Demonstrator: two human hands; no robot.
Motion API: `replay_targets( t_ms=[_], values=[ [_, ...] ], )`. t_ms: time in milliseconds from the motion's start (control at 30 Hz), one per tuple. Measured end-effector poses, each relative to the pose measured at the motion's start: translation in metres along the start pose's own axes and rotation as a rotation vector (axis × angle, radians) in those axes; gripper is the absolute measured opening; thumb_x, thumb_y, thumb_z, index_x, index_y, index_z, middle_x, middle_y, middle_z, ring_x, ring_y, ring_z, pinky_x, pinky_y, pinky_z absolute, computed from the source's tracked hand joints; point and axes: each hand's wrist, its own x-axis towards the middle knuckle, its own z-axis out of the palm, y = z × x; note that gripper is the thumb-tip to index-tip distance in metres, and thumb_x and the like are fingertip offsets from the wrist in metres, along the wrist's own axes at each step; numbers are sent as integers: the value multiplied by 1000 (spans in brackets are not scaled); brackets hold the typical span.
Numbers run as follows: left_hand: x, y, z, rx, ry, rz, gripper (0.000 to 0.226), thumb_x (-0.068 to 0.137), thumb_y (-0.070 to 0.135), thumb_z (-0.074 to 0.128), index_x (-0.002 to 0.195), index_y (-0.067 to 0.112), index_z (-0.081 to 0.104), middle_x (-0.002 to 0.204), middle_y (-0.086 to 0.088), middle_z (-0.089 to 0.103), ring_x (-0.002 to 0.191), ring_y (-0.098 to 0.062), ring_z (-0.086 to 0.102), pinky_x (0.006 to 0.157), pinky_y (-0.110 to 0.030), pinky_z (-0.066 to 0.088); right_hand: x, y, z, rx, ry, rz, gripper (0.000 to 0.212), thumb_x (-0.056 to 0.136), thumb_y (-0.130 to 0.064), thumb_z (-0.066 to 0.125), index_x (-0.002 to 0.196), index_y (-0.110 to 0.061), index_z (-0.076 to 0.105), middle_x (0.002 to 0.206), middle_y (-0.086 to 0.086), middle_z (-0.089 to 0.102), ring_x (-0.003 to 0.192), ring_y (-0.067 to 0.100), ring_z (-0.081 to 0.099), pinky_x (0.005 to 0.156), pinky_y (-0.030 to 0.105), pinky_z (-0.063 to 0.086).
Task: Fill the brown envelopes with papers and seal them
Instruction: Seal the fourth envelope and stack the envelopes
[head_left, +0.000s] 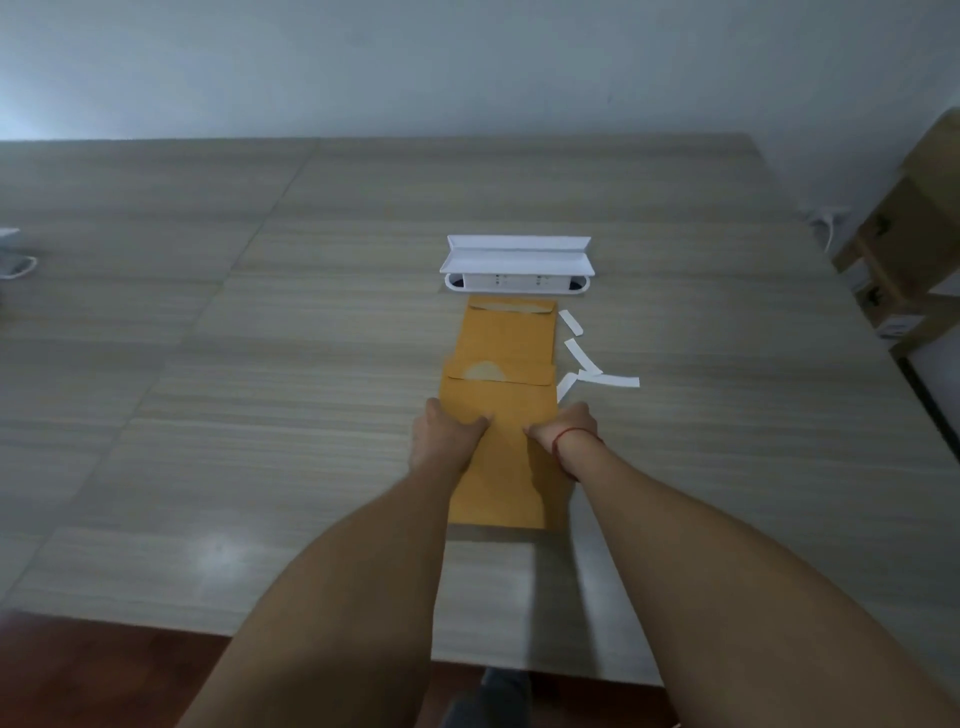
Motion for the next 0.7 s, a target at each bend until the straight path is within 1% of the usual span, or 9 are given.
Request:
replay_targets(
  t_ms=[100,167,300,400,500,567,633,700],
  values=[
    [26,22,-4,30,-5,45,74,76,53,71,130,10,44,128,-13,54,121,-33,51,94,-44,47,19,-25,-3,-44,35,-53,58,83,-31,73,129,-3,52,132,14,57,121,33,56,95,39,50],
    [48,35,-4,80,12,59,74,78,54,68,130,8,43,130,-14,52,122,-34,50,96,-45,46,37,-42,-3,-82,39,-73,52,84,-34,71,124,-4,57,128,14,60,118,33,58,91,37,50],
    [101,62,5,160,10,127,73,79,56,65,130,8,43,131,-14,51,124,-33,47,102,-48,43,83,-74,-1,-67,89,-27,47,82,-35,72,117,-5,63,120,11,65,113,31,61,85,35,51],
    [133,76,15,202,-28,123,75,80,57,64,131,6,43,131,-15,48,124,-33,46,103,-47,42,112,-89,3,-66,139,5,49,79,-38,73,116,-8,62,119,11,65,109,31,63,87,38,55],
    [160,89,25,264,-44,121,75,80,58,63,130,5,45,131,-16,47,124,-34,46,105,-44,41,135,-101,10,-60,169,27,52,78,-40,72,120,-11,59,123,11,61,112,33,60,92,46,53],
    [172,94,29,291,-49,109,75,79,58,64,129,6,45,131,-15,46,124,-34,45,105,-43,40,147,-106,14,-74,171,37,54,75,-42,73,117,-12,59,119,10,63,109,32,61,90,45,54],
    [178,95,30,240,-52,52,78,74,56,70,130,8,43,132,-15,45,126,-33,44,105,-44,41,153,-111,15,-62,154,77,64,69,-47,77,120,-12,57,119,10,64,109,31,62,91,43,54],
    [181,92,29,140,-57,-5,86,69,51,76,133,8,39,133,-15,46,126,-33,44,104,-45,42,156,-114,13,-60,111,135,74,67,-46,81,126,-9,54,124,11,61,114,32,60,93,40,52]
  ],
)
